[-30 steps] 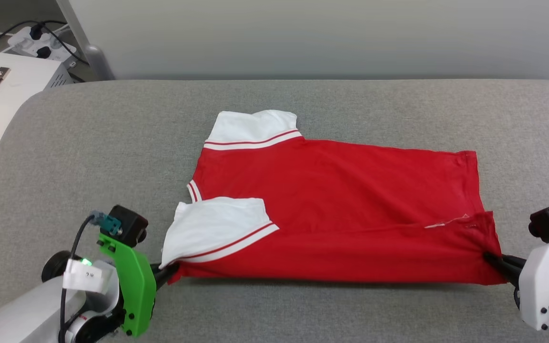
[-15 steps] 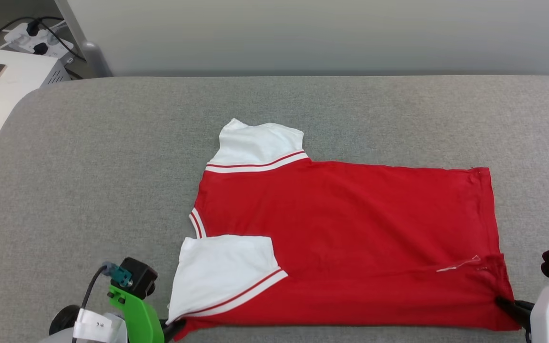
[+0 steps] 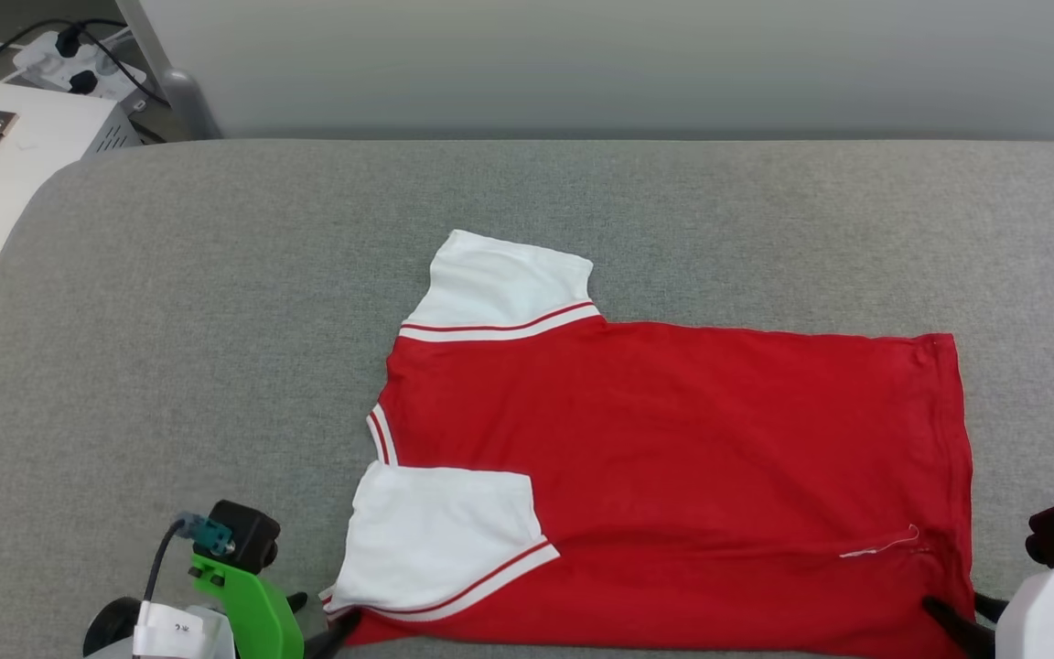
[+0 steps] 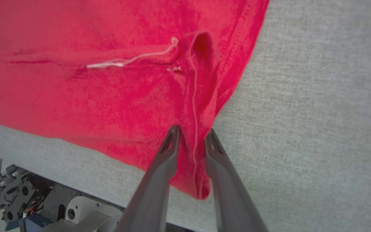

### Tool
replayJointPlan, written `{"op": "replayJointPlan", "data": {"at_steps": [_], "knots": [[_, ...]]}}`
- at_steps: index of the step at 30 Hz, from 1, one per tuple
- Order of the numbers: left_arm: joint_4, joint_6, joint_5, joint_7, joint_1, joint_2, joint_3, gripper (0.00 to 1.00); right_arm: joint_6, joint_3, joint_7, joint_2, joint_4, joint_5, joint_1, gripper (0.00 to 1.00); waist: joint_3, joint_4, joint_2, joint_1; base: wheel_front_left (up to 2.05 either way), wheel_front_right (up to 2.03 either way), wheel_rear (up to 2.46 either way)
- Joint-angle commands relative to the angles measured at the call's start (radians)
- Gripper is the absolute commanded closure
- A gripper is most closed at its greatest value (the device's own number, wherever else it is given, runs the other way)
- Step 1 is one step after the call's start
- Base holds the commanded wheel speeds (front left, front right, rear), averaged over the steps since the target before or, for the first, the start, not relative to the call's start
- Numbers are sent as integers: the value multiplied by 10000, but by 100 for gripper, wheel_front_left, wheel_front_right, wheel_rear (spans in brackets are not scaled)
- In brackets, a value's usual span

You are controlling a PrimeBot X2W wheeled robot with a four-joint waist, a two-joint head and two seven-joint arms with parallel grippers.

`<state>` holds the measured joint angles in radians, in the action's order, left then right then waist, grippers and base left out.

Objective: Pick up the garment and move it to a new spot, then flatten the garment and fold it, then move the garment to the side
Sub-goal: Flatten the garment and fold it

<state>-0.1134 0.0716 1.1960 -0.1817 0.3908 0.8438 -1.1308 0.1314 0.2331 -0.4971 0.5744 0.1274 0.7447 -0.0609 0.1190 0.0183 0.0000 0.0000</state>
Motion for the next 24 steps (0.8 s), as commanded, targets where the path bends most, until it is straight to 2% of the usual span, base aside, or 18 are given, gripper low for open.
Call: {"op": "replayJointPlan", "data": {"at_steps": [1, 7, 10, 16, 20, 24], "knots": [[38, 79, -198, 129, 87, 103, 110, 0, -7, -77, 227, -18, -51, -153, 67, 0, -150, 21, 0, 0, 0, 0, 0], [634, 209, -303, 729, 480, 590, 712, 0, -7, -649, 1404, -124, -660, -558, 50, 0, -381, 34, 0, 0, 0, 0, 0], [715, 337, -743, 1011, 964, 793, 974, 0, -7, -1094, 2137, -326, -1041, -983, 132, 0, -377, -1, 0, 0, 0, 0, 0], [262, 482, -1293, 1749, 2268, 495, 1729, 0, -7, -1830, 3664, -1096, -1767, -2122, 544, 0, -90, -215, 0, 0, 0, 0, 0], [-404, 157, -1481, 1844, 3374, 6, 2042, 0, -7, -1969, 4351, -1582, -2159, -2753, 882, 0, 345, -468, 0, 0, 0, 0, 0], [-1306, -521, -1763, 1209, 4707, -418, 1962, 0, -7, -1829, 4600, -1866, -2366, -3076, 1238, 0, 938, -777, 0, 0, 0, 0, 0]]}}
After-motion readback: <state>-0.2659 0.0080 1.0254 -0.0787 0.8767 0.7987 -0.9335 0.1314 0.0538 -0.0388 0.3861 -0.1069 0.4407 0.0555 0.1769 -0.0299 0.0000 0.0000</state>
